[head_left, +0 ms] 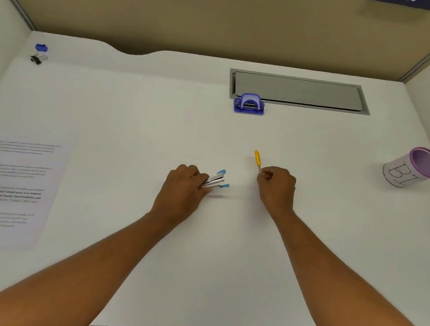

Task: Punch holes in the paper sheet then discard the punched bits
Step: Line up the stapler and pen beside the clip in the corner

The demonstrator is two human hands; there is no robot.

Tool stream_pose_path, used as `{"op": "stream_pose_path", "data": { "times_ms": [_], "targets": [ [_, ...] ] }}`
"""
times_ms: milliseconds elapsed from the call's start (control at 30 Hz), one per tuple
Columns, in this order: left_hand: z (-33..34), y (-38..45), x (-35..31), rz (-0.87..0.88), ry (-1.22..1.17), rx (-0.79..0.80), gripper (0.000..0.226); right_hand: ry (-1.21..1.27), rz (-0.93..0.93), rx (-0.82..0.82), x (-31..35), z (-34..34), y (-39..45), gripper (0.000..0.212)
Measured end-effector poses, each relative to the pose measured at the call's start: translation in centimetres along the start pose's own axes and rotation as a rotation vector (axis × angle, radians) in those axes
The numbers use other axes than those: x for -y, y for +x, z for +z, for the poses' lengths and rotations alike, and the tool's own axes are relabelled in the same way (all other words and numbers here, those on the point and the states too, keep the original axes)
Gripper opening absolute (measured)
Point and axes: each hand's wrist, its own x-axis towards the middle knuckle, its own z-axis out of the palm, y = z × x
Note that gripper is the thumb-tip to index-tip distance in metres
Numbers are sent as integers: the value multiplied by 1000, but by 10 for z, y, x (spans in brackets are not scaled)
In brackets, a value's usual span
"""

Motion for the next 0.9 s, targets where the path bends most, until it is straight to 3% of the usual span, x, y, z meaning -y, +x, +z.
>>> {"op": "stream_pose_path", "data": {
  "times_ms": [400,633,767,900],
  "targets": [
    [-123,-7,160,-461,-95,-292,16,320,-133,137,206,130,-53,11],
    [-166,12,265,-543,-79,-354,18,324,-129,217,293,204,-53,12],
    [-187,32,317,-601,-80,-367,21,344,-98,269,344,251,-37,32],
    [-199,65,365,-654,-73,-370,29,345,-44,335,392,301,-7,29]
  ]
}}
